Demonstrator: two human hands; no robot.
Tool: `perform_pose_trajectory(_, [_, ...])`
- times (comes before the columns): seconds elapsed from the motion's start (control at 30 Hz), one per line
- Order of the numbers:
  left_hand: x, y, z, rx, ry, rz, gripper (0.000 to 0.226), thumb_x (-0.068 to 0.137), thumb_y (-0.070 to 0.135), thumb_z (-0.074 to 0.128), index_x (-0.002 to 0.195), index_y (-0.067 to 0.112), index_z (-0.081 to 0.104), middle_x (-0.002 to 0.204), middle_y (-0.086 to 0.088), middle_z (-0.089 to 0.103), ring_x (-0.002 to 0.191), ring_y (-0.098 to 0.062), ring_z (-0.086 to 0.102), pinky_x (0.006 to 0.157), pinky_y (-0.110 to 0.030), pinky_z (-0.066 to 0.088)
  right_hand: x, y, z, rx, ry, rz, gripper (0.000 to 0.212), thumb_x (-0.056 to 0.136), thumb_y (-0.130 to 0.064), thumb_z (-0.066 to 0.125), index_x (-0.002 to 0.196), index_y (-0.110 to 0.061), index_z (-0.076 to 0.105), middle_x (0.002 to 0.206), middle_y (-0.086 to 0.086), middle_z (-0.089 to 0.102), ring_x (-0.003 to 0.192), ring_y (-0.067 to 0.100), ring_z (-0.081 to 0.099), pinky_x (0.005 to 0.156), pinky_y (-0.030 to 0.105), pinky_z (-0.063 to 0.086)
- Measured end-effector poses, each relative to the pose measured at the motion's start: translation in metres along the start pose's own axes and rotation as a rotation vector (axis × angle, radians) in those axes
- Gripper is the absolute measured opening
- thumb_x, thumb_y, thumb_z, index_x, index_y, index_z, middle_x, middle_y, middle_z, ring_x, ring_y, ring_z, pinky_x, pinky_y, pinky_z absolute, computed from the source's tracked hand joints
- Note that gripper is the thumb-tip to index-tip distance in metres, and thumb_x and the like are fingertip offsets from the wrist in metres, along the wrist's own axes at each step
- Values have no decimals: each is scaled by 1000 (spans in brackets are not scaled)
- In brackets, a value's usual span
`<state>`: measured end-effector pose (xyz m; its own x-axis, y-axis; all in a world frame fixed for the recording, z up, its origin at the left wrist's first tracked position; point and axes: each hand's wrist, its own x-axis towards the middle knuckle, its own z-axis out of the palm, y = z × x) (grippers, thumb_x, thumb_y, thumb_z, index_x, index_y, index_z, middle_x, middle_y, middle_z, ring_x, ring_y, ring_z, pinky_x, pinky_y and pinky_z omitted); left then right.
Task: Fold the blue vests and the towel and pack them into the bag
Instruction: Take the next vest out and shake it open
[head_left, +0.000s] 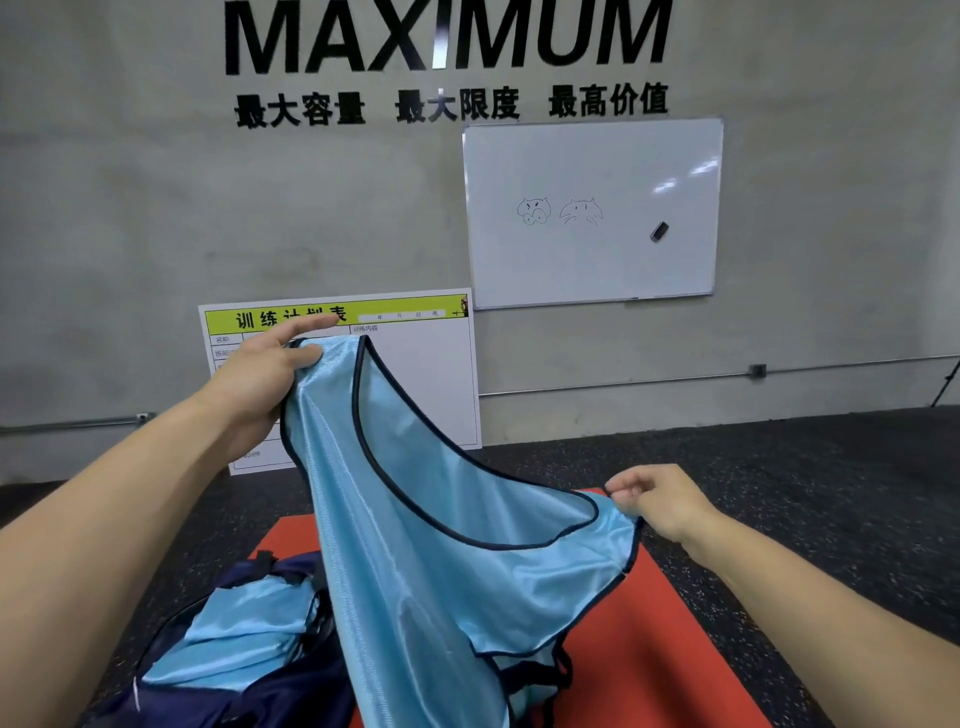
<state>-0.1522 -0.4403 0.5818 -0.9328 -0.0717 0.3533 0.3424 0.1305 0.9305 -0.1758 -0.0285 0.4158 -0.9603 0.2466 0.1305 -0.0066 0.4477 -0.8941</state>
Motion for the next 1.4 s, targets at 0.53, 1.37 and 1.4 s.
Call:
perform_pose_trajectory(0.53, [-12,-12,25,154,-59,-4,35,99,-1,47,98,15,78,105,-4,76,89,-19,63,71,-28,49,-32,-97,13,1201,-392,8,54,91,26,38,128,-7,59,133,19,65,115,26,70,98,35,55])
perform_pose_trajectory(1.37, [-25,-4,108,260,-140,276,24,97,36,67,83,18,75,71,16,67,65,1,56,61,-10,42,-51,-164,-6,216,-152,-210,34,100,-41,63,125,-18,61,85,2,76,68,10,70,74,31,53])
perform_pose_trajectory(1.4, [-24,-4,106,272,-131,272,25,97,36,67,82,18,75,69,19,66,63,3,54,59,-9,41,-55,-162,-6,189,-160,-243,39,99,-50,60,127,-23,60,86,6,77,71,14,72,78,34,53])
